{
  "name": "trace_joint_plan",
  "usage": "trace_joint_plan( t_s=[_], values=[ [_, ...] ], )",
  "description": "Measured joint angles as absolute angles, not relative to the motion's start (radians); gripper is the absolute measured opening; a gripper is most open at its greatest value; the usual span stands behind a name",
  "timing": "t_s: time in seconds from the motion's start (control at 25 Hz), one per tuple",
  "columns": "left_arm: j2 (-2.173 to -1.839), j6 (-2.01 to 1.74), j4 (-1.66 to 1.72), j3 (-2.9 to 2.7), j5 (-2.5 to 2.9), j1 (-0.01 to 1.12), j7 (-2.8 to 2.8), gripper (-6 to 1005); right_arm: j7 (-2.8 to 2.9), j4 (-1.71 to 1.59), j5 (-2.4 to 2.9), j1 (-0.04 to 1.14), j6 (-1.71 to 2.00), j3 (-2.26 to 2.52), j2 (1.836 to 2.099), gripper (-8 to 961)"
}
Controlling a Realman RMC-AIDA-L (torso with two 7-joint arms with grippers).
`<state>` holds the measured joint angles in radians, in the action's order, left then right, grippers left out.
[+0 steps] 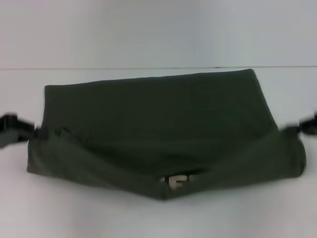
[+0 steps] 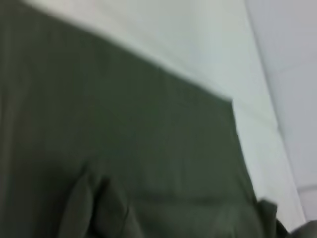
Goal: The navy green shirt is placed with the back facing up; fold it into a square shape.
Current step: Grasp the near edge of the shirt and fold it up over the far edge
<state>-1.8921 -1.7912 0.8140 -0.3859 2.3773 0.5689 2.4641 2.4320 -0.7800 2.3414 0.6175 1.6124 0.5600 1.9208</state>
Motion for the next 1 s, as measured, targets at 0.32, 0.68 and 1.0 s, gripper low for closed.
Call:
trace_joint_plan(
  t_s=[0.32,0.68,1.0],
  values=[
    [-1.905,-1.504,0.754,-0.417,2.385,0.704,2.536,15,2.425,-0.723,2.148,0.667,1.252,0.557,1.943,10],
    [-1.946,-1.160,0.684,-0.536,2.386,0.749,2.581,15,2.329,-0.617,2.083,0.717,0.857,0.610,1.992,10],
    [-1.960,-1.058,0.692,-0.590,2.378,0.752,2.611,15,2.313,-0.585,2.081,0.762,0.712,0.680,2.008,10]
  ],
)
